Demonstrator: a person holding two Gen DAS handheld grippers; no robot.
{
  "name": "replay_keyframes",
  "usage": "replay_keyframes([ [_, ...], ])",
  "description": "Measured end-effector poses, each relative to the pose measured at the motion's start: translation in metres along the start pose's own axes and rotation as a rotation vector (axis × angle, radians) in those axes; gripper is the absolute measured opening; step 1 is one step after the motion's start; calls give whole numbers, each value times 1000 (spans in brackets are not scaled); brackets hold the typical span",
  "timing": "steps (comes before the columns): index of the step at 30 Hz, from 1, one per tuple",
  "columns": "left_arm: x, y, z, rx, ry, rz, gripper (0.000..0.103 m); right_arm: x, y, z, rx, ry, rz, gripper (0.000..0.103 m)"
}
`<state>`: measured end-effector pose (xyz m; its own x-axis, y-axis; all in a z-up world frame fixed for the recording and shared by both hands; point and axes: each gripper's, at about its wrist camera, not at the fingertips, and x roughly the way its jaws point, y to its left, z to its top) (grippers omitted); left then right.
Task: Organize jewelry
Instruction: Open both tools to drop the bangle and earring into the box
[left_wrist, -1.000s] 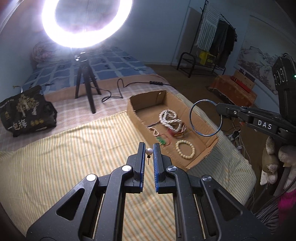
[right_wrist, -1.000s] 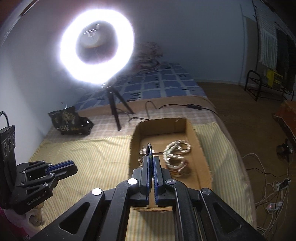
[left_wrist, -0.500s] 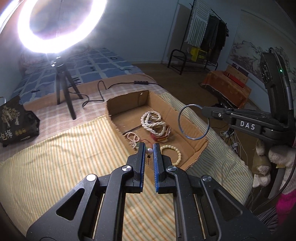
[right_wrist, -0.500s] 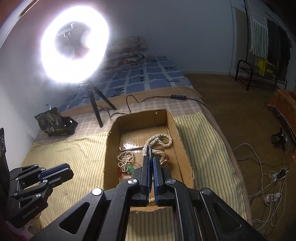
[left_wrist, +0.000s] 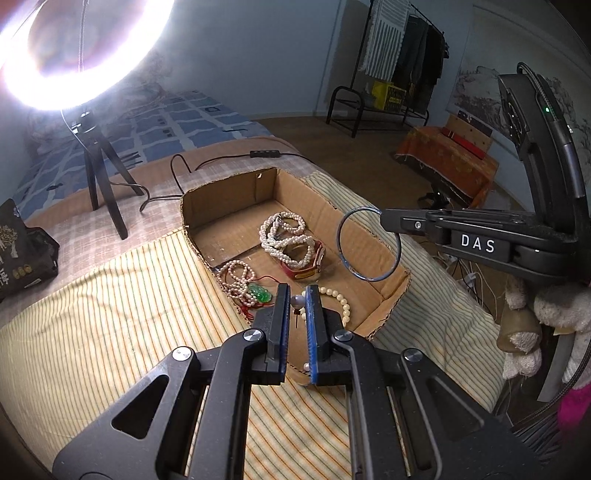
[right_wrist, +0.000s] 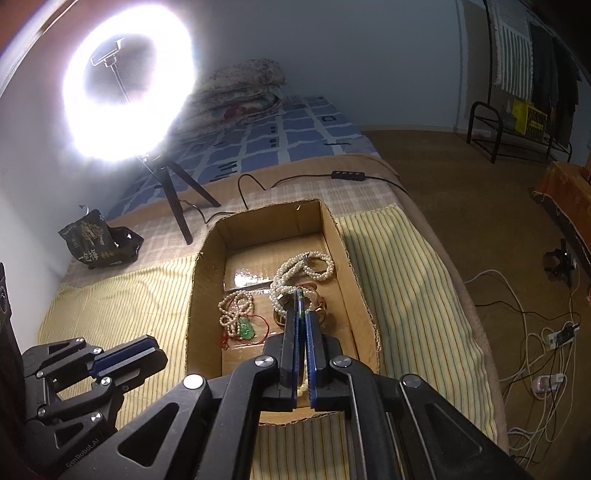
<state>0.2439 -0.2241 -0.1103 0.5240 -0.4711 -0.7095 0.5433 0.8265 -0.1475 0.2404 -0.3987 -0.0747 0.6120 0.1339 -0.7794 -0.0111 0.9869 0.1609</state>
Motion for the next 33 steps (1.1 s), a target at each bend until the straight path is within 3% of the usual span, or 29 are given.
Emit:
replay_keyframes([
  [10,5,-7,0,15,5,-9,6,1,-1,0,7,-2,15,3],
  [11,5,-6,0,14,5,-8,6,1,-1,1,7,-3,15,5],
  [13,5,-6,-1,11,3,-6,6,0,-1,1,7,-9,11,28],
  [16,5,-5,0,9,8,-5,7,-1,-1,1,5,-16,6,32],
  [17,5,-5,0,8,10,-5,13,-2,0,1,4,-19,3,34],
  [18,5,-5,0,8,9,-6,30,-2,0,2,3,-20,-3,42],
  [20,3,-6,0,10,-5,-3,44,-3,0,2,-1,-32,-18,59],
  [25,3,-7,1,10,-5,2,44,-6,1,3,-4,-54,-40,80],
  [27,3,-7,1,6,2,5,54,-7,1,5,-1,-63,-53,86],
  [33,0,-7,1,2,-7,10,62,-9,4,7,-5,-80,-78,94],
])
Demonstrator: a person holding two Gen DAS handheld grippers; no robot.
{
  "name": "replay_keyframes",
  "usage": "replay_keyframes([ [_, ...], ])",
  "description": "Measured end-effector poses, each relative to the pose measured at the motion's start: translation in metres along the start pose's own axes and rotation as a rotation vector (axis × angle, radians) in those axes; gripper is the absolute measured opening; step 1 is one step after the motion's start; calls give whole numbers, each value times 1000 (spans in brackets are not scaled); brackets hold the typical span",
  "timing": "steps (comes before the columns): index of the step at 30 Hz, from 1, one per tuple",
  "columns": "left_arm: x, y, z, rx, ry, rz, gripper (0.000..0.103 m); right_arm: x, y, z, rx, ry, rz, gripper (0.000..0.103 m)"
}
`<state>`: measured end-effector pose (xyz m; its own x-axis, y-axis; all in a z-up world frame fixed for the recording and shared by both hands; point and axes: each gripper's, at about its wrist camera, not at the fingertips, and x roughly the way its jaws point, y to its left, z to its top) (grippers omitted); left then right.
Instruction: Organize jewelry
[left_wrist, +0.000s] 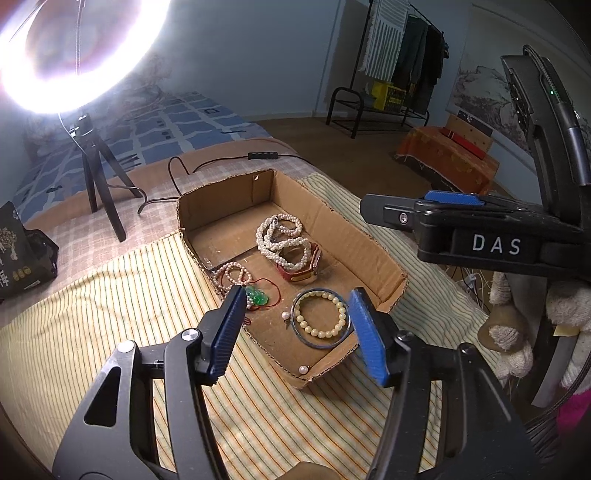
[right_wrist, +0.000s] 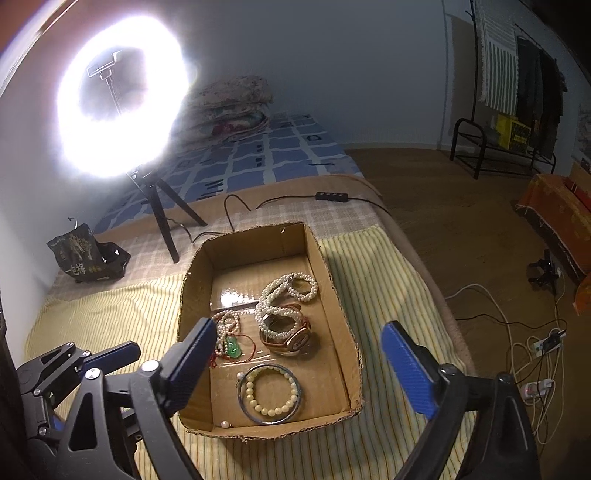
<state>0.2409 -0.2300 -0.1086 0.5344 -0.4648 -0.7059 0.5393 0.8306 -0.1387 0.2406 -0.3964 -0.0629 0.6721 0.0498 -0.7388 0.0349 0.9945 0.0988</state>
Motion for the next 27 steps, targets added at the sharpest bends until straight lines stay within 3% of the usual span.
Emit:
replay_keyframes([
  [7,-5,0,-1,7,-10,8,66,-7,4,2,-12,-32,-29,101],
  [27,-52,2,-3,-1,-67,42,69,-50,19,5,-67,-124,-75,103],
])
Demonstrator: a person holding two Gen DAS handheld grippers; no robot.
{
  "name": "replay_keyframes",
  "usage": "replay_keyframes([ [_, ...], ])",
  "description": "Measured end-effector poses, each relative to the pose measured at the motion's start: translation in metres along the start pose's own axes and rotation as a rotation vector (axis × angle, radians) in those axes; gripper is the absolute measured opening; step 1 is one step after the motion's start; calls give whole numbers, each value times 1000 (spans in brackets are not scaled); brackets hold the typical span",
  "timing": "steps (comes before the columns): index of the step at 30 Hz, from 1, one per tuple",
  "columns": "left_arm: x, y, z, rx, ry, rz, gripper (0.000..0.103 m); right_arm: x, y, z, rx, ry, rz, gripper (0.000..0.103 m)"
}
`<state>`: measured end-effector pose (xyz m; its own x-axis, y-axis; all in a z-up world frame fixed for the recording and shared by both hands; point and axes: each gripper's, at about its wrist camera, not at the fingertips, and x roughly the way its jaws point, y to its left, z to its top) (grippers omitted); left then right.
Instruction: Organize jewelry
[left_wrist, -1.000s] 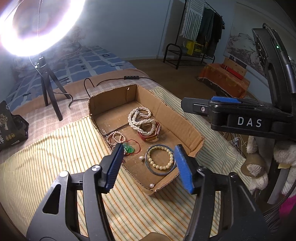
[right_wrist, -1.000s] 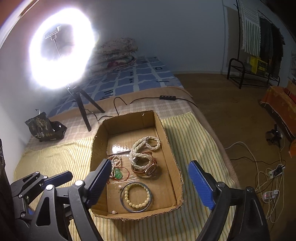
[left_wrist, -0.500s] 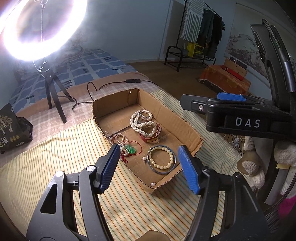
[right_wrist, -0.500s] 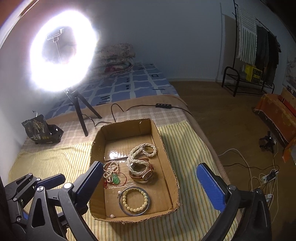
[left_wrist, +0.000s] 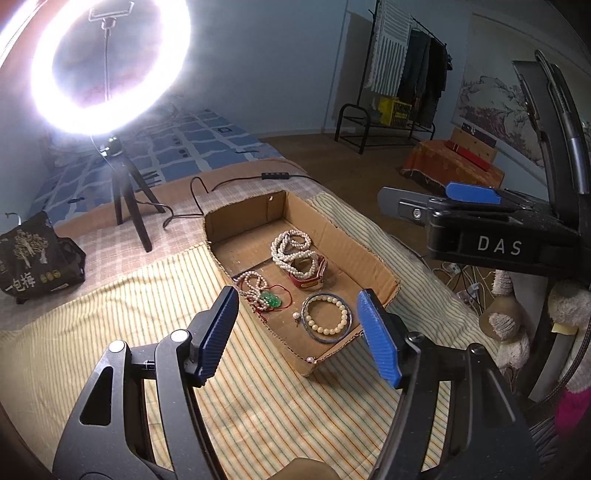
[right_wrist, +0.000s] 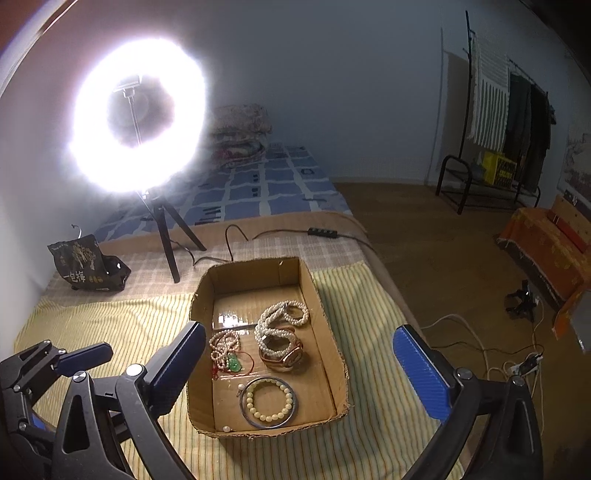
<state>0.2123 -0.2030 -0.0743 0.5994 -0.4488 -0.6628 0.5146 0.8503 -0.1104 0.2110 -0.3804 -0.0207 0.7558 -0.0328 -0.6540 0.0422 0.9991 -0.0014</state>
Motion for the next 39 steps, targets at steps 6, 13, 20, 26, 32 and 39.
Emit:
replay_keyframes([
  [6,-20,1,-1,6,-25,18,71,-23,6,3,-22,-52,-21,103],
  [13,-50,2,-1,-5,-69,35,76,-49,16,7,-31,-113,-29,103],
  [20,-84,8,2,-38,-136,59,84,-77,26,9,-43,-177,-42,103],
  [26,-107,10,-1,-41,-173,83,84,-100,32,8,-44,-218,-32,103],
  [32,-120,5,-5,-25,-194,90,89,-113,32,-1,-44,-239,-30,103],
  [39,-130,0,-10,-12,-220,105,100,-123,30,-9,-27,-262,-27,103],
])
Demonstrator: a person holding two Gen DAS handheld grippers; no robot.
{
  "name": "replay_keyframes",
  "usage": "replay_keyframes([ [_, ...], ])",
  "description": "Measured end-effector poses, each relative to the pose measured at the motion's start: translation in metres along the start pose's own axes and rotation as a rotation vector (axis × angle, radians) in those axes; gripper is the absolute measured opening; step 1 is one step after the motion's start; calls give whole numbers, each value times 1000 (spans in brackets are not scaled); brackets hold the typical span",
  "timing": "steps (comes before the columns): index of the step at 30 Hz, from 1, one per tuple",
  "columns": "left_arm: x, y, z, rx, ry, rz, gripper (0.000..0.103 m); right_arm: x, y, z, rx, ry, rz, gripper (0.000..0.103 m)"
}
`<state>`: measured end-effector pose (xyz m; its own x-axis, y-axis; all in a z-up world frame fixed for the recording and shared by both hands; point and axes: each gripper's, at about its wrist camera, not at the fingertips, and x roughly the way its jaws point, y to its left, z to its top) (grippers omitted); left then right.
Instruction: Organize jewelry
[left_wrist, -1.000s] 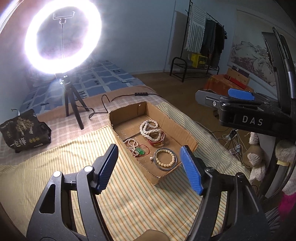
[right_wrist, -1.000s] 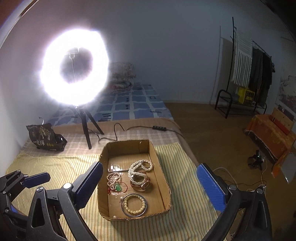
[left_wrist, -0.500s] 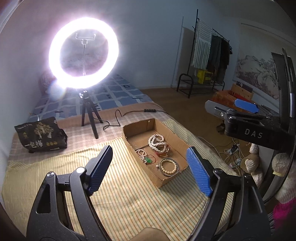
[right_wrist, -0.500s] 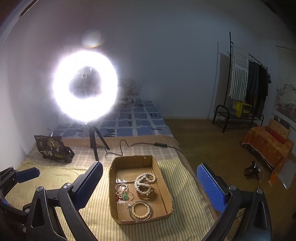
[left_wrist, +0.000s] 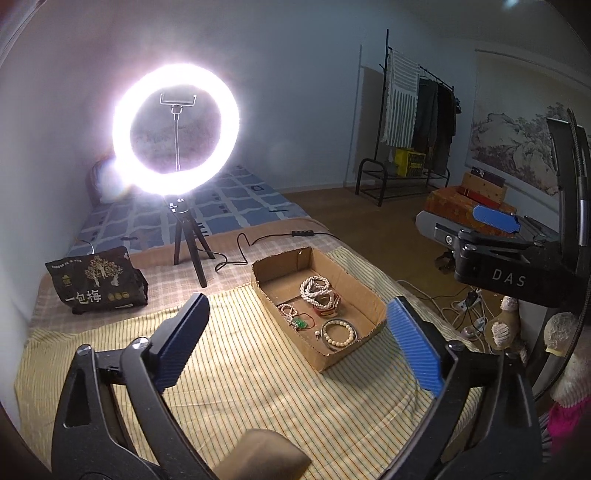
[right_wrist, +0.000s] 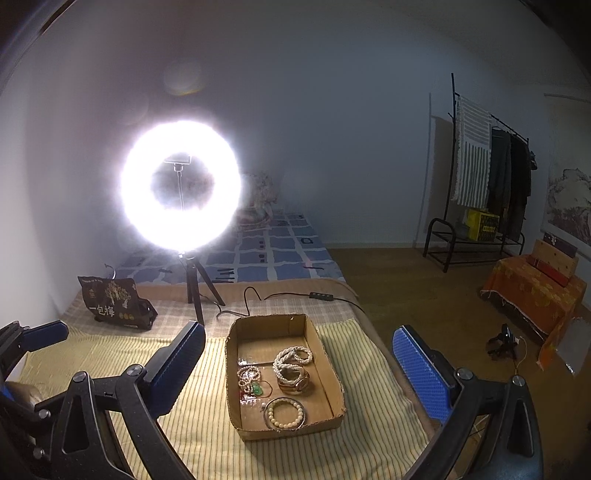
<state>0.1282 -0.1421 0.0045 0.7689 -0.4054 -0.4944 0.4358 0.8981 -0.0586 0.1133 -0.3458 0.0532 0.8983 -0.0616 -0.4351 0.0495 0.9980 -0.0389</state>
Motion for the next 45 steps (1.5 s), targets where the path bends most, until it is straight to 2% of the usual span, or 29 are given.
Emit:
replay_keyframes([
  [8,-5,-3,-1,5,-25,24,103,-4,1,-7,-27,-19,-17,103],
  [21,2,-11,-11,45,1,60,103,-2,-9,-17,-40,4,-36,103],
  [45,3,-12,-11,44,1,62,103,0,-11,-17,-36,10,-37,103],
])
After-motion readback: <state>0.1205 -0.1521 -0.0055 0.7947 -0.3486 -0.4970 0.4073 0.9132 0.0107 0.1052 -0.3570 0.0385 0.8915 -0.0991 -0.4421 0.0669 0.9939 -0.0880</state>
